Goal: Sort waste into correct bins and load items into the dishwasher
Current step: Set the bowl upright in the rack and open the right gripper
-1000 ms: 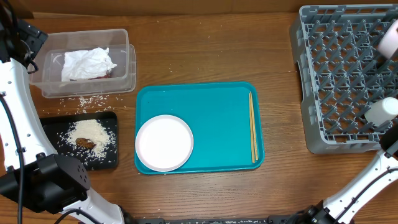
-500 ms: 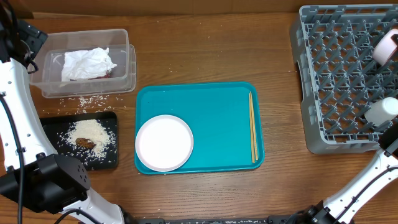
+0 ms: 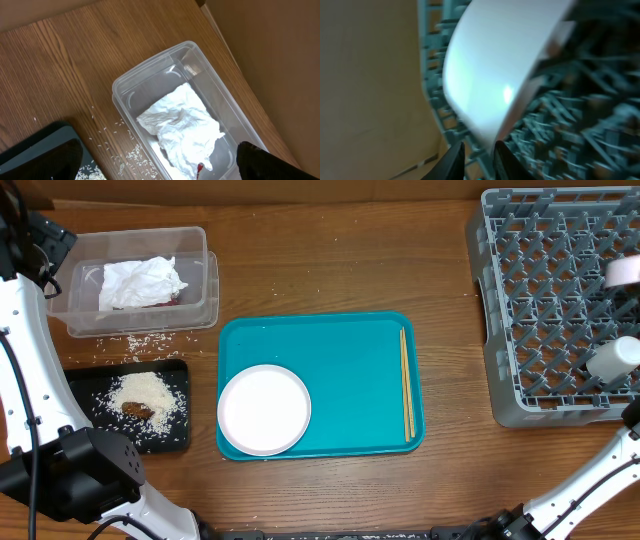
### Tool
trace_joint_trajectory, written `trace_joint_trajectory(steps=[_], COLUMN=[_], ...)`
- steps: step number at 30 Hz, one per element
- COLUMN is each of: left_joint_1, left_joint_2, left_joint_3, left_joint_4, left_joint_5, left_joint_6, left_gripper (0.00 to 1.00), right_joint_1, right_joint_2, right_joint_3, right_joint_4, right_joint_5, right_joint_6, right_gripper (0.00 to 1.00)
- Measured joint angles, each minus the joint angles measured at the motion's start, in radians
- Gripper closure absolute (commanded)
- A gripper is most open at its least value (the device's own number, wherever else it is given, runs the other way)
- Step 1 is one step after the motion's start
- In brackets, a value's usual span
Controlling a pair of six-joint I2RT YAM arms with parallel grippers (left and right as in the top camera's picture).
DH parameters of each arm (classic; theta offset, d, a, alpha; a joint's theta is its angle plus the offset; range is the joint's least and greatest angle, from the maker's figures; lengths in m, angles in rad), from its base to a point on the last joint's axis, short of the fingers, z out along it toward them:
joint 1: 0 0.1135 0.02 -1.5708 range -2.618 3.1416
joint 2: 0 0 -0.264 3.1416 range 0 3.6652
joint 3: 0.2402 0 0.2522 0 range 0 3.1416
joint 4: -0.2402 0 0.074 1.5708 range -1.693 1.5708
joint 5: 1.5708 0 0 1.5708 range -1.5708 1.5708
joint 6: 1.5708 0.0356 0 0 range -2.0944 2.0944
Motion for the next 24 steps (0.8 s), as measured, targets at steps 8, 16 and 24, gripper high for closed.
trace_joint_trajectory(steps=[8, 16, 24], left_joint_1=[0.000, 0.000, 0.000], left_joint_2=[0.000, 0.000, 0.000], left_joint_3=[0.000, 0.000, 0.000], left_joint_4=[0.000, 0.000, 0.000], left_joint_5=[0.000, 0.000, 0.000], left_joint_6=[0.000, 0.000, 0.000], left_gripper=[0.00, 0.00, 0.00], right_joint_1=[-0.001, 0.026, 0.187], right_joint_2=[-0.114, -0.237, -0.237], right_joint_3=[-0.012, -0.012, -0.118], right_joint_4=[-0.060, 0.046, 0.187], right_joint_5=[0.132, 0.222, 0.641], right_joint_6=[0.045, 0.075, 0.108], right_gripper=[0.74, 0.85, 0.89])
